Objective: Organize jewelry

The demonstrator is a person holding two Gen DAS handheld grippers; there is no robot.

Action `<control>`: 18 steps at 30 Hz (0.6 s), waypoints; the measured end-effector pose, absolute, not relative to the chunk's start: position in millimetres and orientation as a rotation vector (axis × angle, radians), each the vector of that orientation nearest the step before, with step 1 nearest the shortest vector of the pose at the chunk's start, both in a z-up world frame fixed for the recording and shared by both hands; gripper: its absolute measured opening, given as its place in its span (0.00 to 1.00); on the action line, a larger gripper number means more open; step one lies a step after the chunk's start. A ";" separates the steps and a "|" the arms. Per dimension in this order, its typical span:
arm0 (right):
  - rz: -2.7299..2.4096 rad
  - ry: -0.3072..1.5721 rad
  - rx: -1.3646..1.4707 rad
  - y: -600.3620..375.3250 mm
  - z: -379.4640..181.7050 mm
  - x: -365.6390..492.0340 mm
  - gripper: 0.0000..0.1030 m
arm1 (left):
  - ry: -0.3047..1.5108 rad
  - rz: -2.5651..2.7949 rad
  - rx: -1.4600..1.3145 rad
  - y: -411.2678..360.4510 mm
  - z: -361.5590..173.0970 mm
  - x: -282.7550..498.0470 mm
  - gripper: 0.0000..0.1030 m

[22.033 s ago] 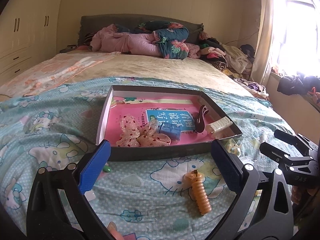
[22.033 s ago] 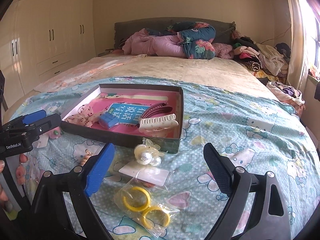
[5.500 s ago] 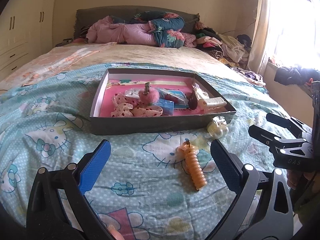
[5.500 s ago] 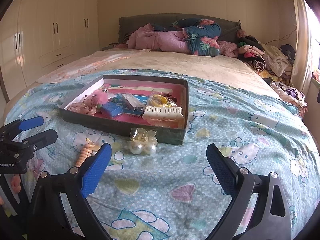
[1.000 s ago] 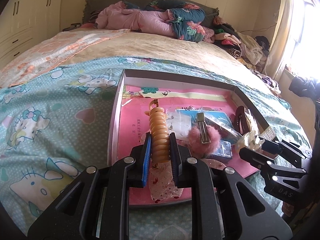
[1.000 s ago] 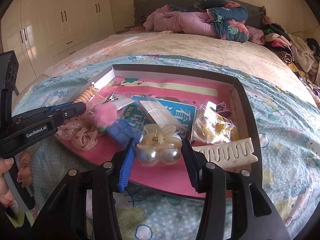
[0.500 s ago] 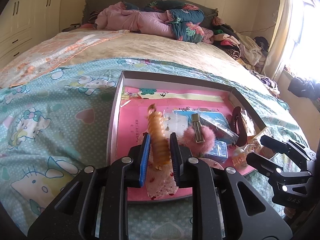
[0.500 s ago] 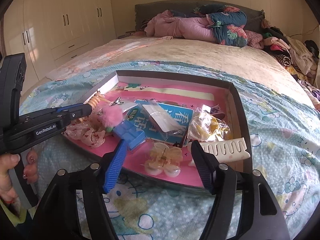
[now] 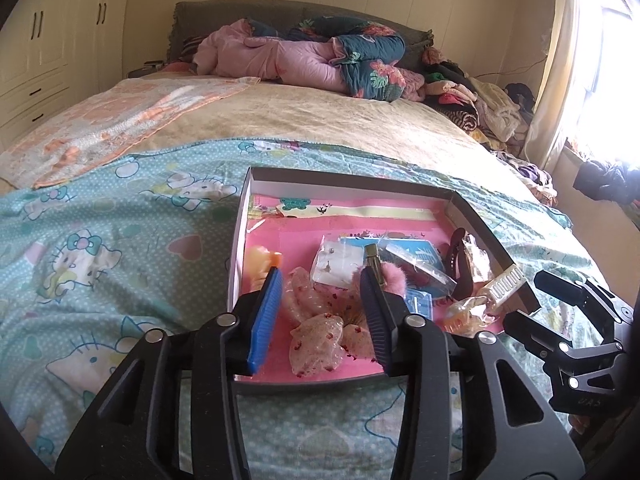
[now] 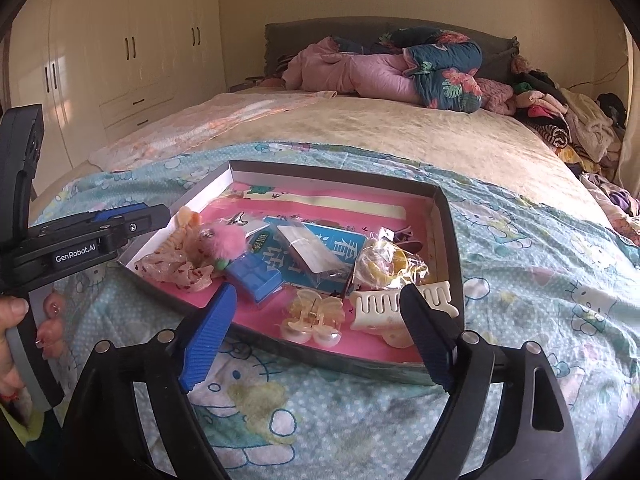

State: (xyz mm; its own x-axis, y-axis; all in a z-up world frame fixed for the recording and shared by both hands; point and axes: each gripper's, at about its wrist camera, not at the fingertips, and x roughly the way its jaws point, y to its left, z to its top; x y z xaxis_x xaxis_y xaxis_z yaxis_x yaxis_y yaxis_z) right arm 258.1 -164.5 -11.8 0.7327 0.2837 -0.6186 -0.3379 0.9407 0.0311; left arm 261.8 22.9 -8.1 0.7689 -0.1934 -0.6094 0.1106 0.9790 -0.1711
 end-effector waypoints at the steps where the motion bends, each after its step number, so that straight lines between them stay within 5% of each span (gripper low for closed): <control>1: 0.340 0.662 -0.086 -165.1 -10.7 256.5 0.81 | 0.670 -0.166 -0.129 22.7 -6.4 259.1 0.38; 15: 0.277 0.585 -0.081 -176.9 2.4 222.4 0.92 | 0.596 -0.160 -0.106 17.9 10.9 214.7 0.89; 18: 0.269 0.568 -0.074 -179.5 3.8 213.2 0.93 | 0.583 -0.159 -0.100 17.6 12.9 205.0 0.89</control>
State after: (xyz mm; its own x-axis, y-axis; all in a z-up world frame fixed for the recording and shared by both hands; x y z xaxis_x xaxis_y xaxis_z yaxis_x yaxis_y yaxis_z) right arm 213.2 -179.5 3.8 0.8088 0.2308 -0.5409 -0.2717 0.9624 0.0044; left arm 205.0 17.6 12.9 0.8232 -0.1772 -0.5394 0.1209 0.9830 -0.1384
